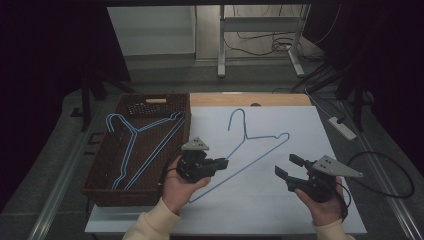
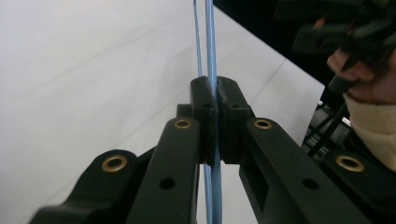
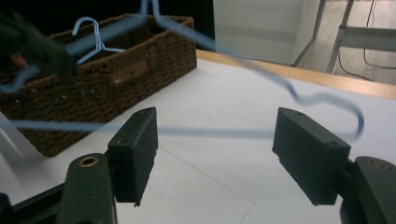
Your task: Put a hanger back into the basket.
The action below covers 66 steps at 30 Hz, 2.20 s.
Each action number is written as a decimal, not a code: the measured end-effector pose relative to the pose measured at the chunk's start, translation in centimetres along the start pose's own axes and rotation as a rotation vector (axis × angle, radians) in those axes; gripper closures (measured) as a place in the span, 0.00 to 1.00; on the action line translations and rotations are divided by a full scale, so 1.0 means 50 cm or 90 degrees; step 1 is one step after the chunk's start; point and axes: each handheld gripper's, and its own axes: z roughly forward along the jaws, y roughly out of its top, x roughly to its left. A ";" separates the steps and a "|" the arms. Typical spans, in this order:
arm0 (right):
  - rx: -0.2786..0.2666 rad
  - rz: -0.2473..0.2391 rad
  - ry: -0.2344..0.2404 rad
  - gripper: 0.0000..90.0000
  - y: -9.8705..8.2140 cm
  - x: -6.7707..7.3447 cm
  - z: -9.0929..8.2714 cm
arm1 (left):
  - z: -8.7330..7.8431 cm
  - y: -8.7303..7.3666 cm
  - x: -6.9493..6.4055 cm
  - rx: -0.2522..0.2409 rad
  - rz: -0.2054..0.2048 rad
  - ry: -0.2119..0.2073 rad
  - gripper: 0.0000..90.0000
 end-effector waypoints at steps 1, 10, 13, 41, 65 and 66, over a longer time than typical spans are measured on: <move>0.000 0.000 0.000 0.35 0.000 0.000 0.000 | -0.009 0.004 0.003 -0.007 0.000 0.003 0.97; 0.044 -0.008 0.005 0.33 -0.021 -0.011 0.022 | -0.104 0.016 0.051 -0.062 0.004 0.054 0.97; 0.050 -0.007 0.004 0.32 -0.027 -0.016 0.026 | -0.140 0.014 0.069 -0.077 0.002 0.072 0.97; 0.137 -0.043 -0.024 0.32 -0.058 -0.021 0.059 | -0.354 -0.102 0.268 -0.100 -0.079 0.264 0.97; 0.138 -0.046 -0.020 0.32 -0.059 -0.021 0.059 | -0.262 -0.118 0.331 0.032 -0.113 0.280 0.97; 0.138 -0.046 -0.019 0.32 -0.060 -0.021 0.060 | -0.261 -0.119 0.333 0.043 -0.118 0.288 0.96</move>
